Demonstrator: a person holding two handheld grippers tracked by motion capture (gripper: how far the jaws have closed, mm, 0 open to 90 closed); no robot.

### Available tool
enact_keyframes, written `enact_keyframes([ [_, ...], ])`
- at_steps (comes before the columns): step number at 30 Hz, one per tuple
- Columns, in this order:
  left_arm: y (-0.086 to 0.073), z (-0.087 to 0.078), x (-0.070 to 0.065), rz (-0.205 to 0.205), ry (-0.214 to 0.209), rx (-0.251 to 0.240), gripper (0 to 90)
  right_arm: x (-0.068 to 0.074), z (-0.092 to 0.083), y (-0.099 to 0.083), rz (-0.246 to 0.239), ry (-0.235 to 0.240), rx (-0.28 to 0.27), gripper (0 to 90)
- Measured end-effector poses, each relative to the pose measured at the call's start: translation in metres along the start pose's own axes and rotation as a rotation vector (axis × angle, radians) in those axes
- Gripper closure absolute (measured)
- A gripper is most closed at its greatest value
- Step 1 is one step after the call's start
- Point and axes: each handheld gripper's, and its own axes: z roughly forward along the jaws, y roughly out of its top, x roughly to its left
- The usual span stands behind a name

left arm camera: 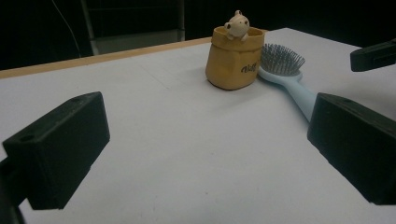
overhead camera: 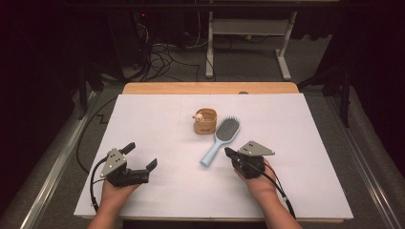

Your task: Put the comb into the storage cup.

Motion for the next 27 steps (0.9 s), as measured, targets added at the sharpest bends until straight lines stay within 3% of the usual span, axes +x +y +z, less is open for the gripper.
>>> enact_keyframes([
  [12, 0.0, -0.001, 0.001, -0.009, 0.019, -0.003, 5.2, 0.013, 0.017, 0.015, -0.033, 0.038, 0.015, 90.0],
  [27, 0.001, -0.004, 0.004, -0.021, 0.034, -0.017, 9.0, 0.045, 0.056, 0.03, -0.093, 0.102, 0.085, 90.0],
])
